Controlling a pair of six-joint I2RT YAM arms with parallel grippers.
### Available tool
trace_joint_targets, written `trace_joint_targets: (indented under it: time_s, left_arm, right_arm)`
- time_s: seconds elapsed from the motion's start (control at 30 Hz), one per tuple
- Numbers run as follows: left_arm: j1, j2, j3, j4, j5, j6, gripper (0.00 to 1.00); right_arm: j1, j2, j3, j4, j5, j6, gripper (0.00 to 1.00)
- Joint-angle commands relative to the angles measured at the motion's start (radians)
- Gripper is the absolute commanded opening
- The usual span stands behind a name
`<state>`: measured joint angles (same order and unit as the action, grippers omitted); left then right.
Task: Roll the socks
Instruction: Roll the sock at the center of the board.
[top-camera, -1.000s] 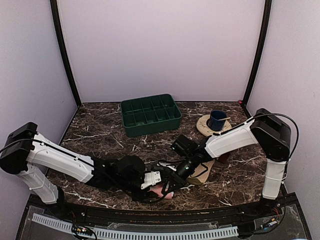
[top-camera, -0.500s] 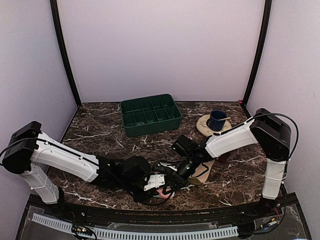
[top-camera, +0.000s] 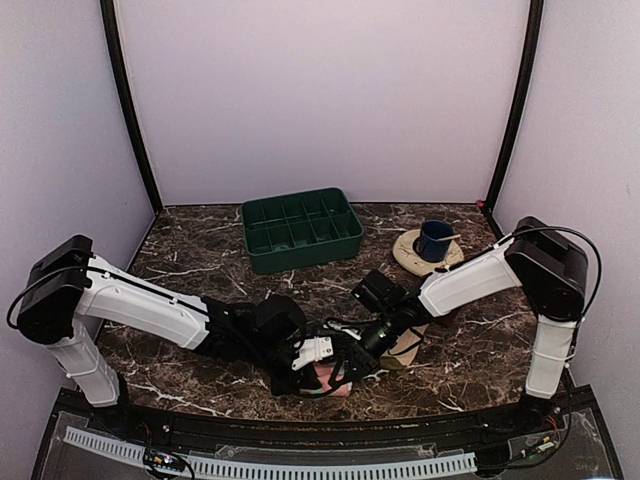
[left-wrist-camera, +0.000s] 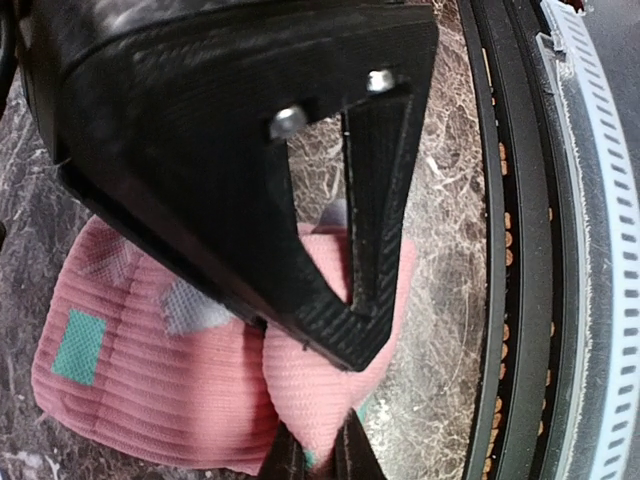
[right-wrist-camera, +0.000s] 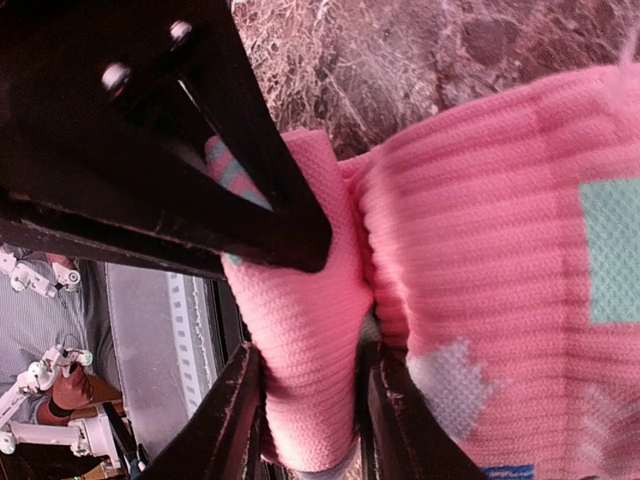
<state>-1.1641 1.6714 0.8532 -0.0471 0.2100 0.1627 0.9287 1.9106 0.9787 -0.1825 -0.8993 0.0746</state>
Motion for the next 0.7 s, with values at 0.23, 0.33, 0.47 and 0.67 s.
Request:
trace_joint_targets:
  time_s: [0.23, 0.33, 0.47, 0.67]
  left_arm:
    - [0.072, 0.074, 0.080, -0.218, 0.248, -0.003, 0.00]
    - [0.086, 0.096, 0.106, -0.252, 0.298, 0.003, 0.00]
    - [0.100, 0.126, 0.148, -0.300, 0.365, 0.012, 0.00]
    - [0.120, 0.185, 0.218, -0.385, 0.440, 0.031, 0.00]
  right_arm:
    - [-0.045, -0.113, -0.132, 0.106, 0.116, 0.115, 0.36]
    - [-0.053, -0.160, -0.176, 0.164, 0.145, 0.154, 0.37]
    - [-0.055, -0.215, -0.220, 0.213, 0.190, 0.182, 0.39]
    - [-0.055, -0.303, -0.292, 0.264, 0.288, 0.197, 0.41]
